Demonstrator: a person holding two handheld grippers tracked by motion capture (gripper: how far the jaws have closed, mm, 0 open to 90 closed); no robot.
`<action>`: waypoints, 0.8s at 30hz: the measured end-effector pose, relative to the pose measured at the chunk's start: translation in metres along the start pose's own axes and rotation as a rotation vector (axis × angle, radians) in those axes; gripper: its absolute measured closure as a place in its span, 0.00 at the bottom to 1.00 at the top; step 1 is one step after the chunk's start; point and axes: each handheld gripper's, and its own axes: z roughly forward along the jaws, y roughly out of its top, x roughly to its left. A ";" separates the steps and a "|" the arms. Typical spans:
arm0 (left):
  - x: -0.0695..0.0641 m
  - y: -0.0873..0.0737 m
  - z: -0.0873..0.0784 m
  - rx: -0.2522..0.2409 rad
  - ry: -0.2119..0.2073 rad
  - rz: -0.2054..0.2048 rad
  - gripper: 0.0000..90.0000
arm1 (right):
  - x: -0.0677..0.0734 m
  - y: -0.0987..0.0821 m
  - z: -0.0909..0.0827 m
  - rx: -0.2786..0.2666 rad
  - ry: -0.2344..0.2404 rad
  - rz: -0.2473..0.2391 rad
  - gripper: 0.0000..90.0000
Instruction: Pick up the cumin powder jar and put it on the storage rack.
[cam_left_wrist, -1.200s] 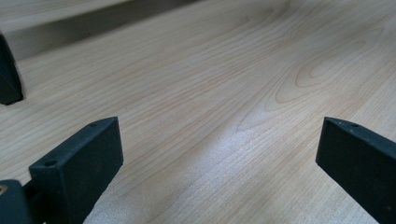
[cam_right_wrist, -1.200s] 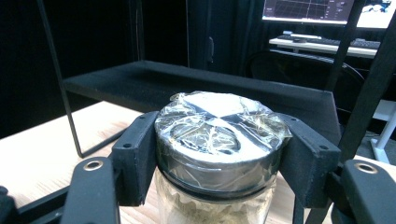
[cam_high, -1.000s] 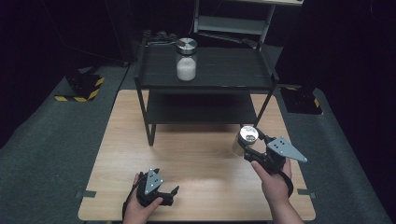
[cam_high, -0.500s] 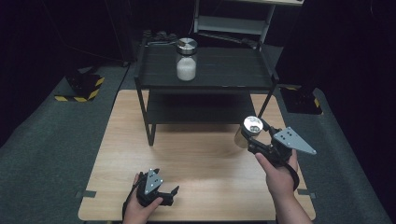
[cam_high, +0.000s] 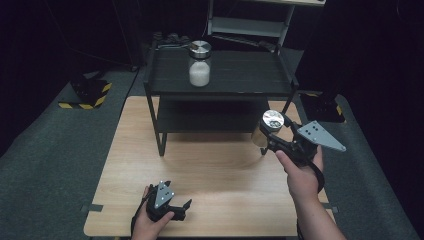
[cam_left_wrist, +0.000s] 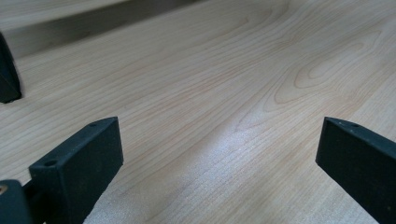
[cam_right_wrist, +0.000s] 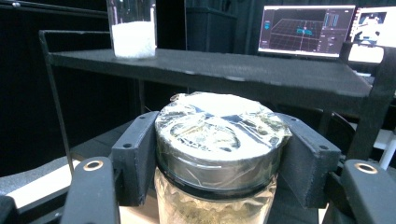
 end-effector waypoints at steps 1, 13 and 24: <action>0.000 0.000 0.000 0.001 -0.002 0.001 0.01 | 0.001 0.002 0.000 -0.001 0.000 -0.002 0.39; 0.001 0.000 0.000 0.002 -0.006 -0.003 0.01 | 0.003 0.024 0.004 -0.012 -0.010 -0.019 0.39; 0.000 0.000 -0.001 0.002 -0.004 0.001 0.01 | -0.001 0.048 0.009 -0.029 -0.012 -0.025 0.39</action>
